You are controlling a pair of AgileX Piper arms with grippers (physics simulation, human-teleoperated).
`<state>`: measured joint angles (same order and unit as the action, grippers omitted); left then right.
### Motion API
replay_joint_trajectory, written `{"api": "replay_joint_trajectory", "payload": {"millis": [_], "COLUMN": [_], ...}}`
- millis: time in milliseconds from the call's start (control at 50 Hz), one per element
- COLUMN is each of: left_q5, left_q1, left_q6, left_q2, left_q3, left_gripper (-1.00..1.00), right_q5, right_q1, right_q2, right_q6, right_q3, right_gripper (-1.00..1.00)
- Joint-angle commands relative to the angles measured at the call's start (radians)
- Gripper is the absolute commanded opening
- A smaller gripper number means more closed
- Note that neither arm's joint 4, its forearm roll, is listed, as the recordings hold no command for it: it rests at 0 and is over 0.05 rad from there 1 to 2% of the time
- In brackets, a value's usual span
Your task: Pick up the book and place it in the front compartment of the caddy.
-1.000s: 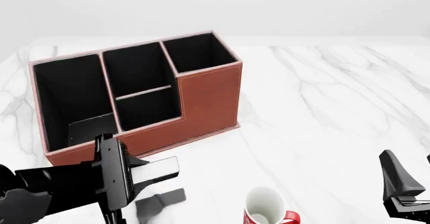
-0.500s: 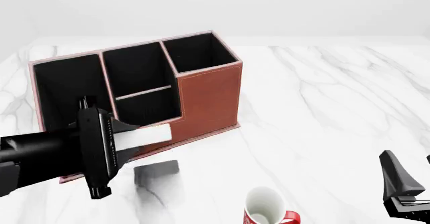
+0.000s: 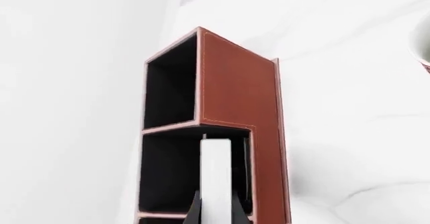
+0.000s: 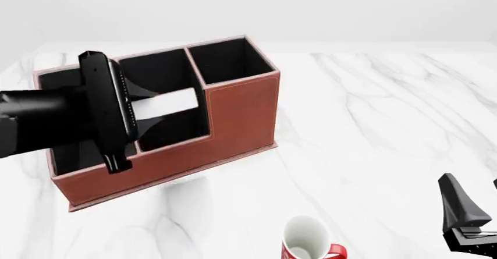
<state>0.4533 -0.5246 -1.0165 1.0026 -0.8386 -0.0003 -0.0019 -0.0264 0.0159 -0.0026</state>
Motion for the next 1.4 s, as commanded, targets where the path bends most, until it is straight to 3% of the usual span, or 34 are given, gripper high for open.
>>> {"api": "replay_joint_trajectory", "payload": {"millis": [20,680,1400], "left_q5": [-0.012,-0.065,-0.123], "left_q1": [0.025,0.096,0.125], "left_q6": [-0.005,-0.022,-0.048], "left_q2": [0.039,0.123,0.172], "left_q3": [-0.103,-0.162,-0.145], "left_gripper": [-1.00,-1.00,-1.00], "right_q5": [-0.001,-0.001,-0.001], "right_q1": [0.000,0.000,0.000], "right_q2": [0.003,0.002,0.003], "right_q6": [-0.002,-0.002,-0.002], "right_q3": [0.000,0.000,0.000], "right_gripper": [1.00,1.00,1.00]}}
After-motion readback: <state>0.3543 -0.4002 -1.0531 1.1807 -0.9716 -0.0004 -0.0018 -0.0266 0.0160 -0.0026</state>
